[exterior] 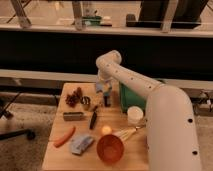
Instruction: Place sponge in plastic cup
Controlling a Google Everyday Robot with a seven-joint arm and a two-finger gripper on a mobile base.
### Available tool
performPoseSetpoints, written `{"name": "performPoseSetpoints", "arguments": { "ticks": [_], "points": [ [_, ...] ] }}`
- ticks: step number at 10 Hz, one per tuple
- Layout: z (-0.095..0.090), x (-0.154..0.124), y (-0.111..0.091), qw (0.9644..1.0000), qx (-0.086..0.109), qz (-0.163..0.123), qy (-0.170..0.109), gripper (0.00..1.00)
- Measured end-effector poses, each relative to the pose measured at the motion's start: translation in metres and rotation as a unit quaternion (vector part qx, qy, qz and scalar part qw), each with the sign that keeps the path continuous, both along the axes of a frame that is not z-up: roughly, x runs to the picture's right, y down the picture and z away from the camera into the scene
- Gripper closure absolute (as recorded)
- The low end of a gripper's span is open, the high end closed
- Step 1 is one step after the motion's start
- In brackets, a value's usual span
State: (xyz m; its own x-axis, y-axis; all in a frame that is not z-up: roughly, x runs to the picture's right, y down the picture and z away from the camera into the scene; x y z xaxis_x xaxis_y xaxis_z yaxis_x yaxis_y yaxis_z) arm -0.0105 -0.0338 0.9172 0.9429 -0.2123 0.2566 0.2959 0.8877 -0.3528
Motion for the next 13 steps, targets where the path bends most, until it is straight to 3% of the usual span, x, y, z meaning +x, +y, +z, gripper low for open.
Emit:
{"name": "performPoseSetpoints", "arguments": {
  "ticks": [13],
  "points": [
    [0.03, 0.013, -0.006, 0.9994, -0.012, 0.028, 0.014, 0.93]
  ]
}}
